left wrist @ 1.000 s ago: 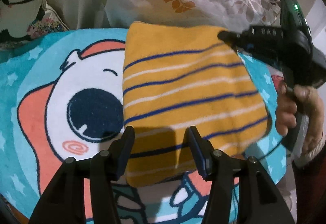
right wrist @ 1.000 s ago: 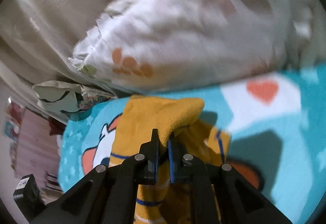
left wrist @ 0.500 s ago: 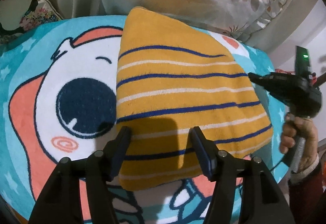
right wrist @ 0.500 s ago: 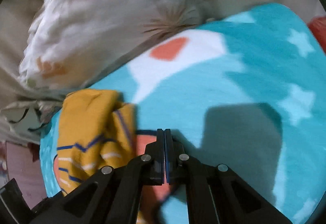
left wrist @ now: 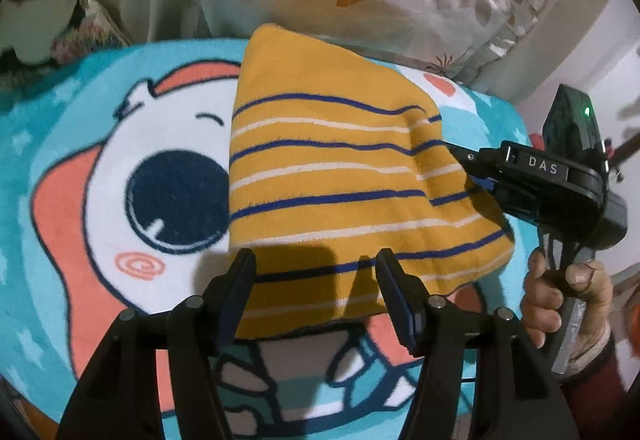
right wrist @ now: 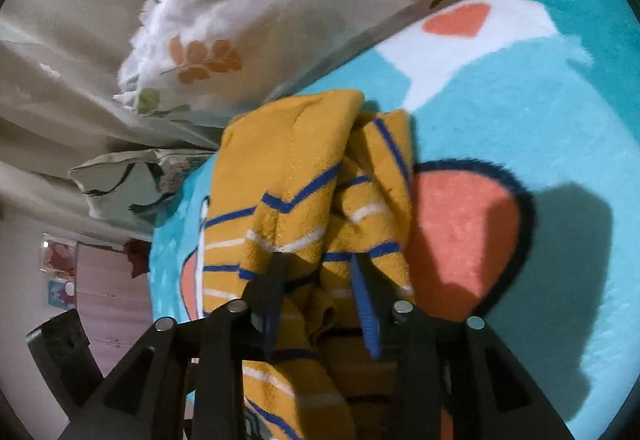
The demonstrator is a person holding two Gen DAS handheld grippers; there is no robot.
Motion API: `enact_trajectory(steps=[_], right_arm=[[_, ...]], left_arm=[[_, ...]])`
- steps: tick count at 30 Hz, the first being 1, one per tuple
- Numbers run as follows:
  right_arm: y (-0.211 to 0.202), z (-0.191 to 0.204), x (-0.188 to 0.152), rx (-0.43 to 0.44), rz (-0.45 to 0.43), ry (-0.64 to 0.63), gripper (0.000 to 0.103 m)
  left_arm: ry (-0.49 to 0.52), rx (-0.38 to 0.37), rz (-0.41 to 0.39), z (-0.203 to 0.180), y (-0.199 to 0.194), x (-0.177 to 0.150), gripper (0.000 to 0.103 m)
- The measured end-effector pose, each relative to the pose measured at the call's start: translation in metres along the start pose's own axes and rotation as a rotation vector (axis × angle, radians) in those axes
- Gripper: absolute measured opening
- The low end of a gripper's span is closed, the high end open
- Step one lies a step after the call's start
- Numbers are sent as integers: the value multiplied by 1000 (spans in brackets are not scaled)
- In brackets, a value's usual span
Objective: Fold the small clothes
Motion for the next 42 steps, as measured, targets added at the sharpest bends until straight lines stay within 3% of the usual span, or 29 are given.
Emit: enact_trajectory(steps=[2, 3, 4, 7, 12, 14, 20, 24, 28, 34, 36, 42], right_arm=[[2, 3, -1, 35, 0, -8, 32], [2, 4, 0, 68, -7, 1, 16], [-3, 1, 1, 82, -11, 11, 11], [-21, -17, 2, 65, -57, 37, 1], [-49, -68, -1, -82, -117, 141, 1], [-58, -70, -3, -91, -122, 136, 2], [-85, -17, -10, -78, -151, -35, 4], [-79, 10, -22, -75, -132, -93, 4], [-52, 26, -36, -121, -64, -195, 4], [-18, -30, -44, -334, 39, -155, 5], [-17, -48, -50, -343, 63, -95, 6], [-51, -48, -42, -367, -44, -75, 11]], left_arm=[[16, 18, -9, -2, 0, 3, 61], [17, 18, -7, -3, 1, 5, 61], [17, 16, -6, -5, 2, 6, 61], [29, 18, -12, -12, 5, 10, 61], [81, 25, 0, -29, 22, 9, 62], [93, 48, 5, -30, 33, 8, 62], [113, 80, 21, -29, 50, 5, 69], [72, 54, 16, -26, 37, 8, 69], [44, 78, -20, -15, 18, 8, 69], [49, 140, -69, 4, -5, 8, 69], [52, 160, -79, 11, -9, 8, 69], [55, 180, -78, 30, -15, 6, 69]])
Point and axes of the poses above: each gripper's, at about its wrist camera, not at the fingertips, and y roughly the way its jaws point, z to its left, x to its top, the point moved 9 cm from there along y, roughly the way its jaws point, and after that the axes turned 13 degrees about -y, right-handed, at the moved point
